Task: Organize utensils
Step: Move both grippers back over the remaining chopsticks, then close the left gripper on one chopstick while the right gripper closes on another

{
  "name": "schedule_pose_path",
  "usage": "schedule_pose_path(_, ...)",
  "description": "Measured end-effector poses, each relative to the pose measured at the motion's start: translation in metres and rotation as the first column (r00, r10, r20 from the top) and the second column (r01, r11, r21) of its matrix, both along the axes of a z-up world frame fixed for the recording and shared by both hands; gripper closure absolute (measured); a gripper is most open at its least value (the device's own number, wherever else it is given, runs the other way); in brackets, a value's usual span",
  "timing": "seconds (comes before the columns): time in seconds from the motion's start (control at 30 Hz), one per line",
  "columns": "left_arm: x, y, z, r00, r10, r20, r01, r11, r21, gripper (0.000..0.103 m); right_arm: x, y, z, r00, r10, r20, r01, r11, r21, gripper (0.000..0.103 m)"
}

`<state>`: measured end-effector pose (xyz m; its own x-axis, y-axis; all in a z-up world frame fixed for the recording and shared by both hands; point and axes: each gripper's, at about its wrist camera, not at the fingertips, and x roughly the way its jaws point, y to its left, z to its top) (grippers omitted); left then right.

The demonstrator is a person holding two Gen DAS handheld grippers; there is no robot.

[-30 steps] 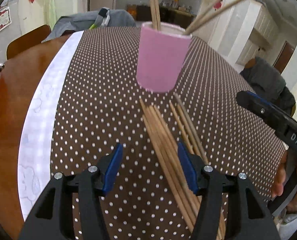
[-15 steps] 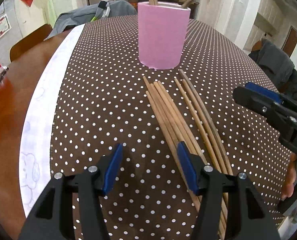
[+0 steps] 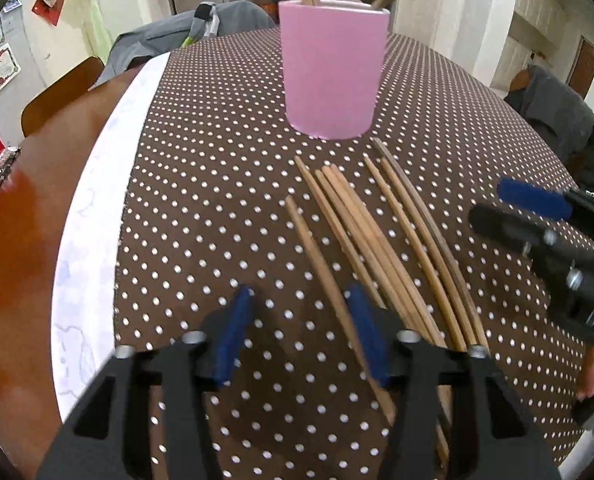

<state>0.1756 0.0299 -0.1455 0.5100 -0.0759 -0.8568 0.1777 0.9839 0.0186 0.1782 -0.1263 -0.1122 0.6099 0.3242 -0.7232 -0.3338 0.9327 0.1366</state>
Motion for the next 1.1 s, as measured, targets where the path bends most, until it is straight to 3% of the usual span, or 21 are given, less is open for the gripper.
schedule_pose_path(0.07, 0.005, 0.002, 0.0, 1.0, 0.017, 0.005, -0.017, 1.0, -0.001, 0.076, 0.004, 0.004, -0.005, 1.0, 0.002, -0.027, -0.003, 1.0, -0.019, 0.052)
schedule_pose_path(0.17, 0.011, 0.004, 0.0, 0.999, 0.029, 0.017, -0.029, 1.0, -0.012, 0.08, 0.007, 0.007, -0.009, 0.999, 0.006, -0.043, -0.007, 1.0, -0.023, 0.052)
schedule_pose_path(0.4, 0.023, 0.002, -0.001, 0.999, 0.025, 0.046, -0.024, 1.0, -0.004, 0.084, 0.014, 0.019, -0.017, 0.997, 0.009, -0.075, -0.016, 0.995, -0.094, 0.052)
schedule_pose_path(0.63, 0.014, 0.0, 0.003, 0.999, 0.009, -0.041, -0.008, 1.0, 0.02, 0.084, 0.023, 0.031, -0.014, 0.991, 0.04, -0.125, -0.063, 0.98, -0.189, 0.052)
schedule_pose_path(0.83, 0.017, -0.003, 0.004, 0.999, 0.005, -0.047, -0.003, 1.0, 0.023, 0.084, 0.044, 0.049, -0.016, 0.961, 0.105, -0.255, -0.173, 0.951, -0.258, 0.052)
schedule_pose_path(1.1, 0.025, -0.001, 0.0, 1.0, -0.023, -0.002, 0.023, 1.0, -0.01, 0.094, 0.065, 0.053, -0.012, 0.936, 0.149, -0.32, -0.24, 0.934, -0.265, 0.088)
